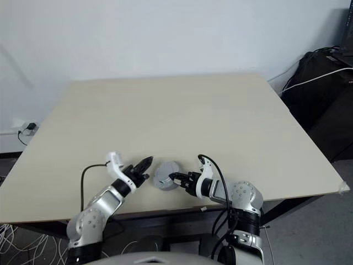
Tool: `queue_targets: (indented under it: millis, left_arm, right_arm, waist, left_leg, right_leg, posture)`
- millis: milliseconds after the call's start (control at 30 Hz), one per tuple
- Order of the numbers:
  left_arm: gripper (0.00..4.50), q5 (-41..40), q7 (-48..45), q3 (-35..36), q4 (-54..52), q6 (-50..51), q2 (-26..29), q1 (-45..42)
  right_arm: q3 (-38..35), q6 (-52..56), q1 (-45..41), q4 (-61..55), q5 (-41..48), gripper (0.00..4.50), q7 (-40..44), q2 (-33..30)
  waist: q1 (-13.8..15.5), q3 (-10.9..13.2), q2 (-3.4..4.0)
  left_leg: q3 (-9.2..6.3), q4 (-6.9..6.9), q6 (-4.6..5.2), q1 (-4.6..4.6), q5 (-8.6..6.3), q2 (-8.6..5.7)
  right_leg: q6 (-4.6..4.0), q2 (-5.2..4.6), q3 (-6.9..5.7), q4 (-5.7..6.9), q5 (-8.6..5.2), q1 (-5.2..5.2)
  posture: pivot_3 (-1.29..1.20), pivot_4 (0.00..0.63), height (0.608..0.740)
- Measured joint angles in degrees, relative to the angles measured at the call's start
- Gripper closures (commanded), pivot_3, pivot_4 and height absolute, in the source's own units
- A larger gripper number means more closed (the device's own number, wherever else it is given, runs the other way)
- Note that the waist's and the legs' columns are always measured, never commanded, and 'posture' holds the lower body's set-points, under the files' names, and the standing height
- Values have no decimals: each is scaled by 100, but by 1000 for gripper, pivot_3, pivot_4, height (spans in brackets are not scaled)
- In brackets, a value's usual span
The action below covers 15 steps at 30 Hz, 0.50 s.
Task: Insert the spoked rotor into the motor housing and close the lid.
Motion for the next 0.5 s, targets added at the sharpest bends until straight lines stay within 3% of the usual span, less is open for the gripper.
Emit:
queue_targets:
  millis: [333,500]
  left_arm:
    - [4500,-1877,332,211,-148,244,-64,1465]
    - [3278,-2733,414,188,-26,196,-107,1628]
  right_arm:
    - [-383,-156,-110,-18,303,2388,-134,84]
    - [-462,-98,-229,-219,629,2389,-247,154]
  waist:
    - [-8,66,-26]
    - [-8,79,-26]
  left_leg:
    - [1,2,0,-4,0,2]
    - [2,2,0,-6,0,2]
  right_leg:
    - [-23,-2,1,0,-19,-3]
    - [-29,0,1,0,-17,-6]
  posture:
    - [0,0,740]
    - [0,0,740]
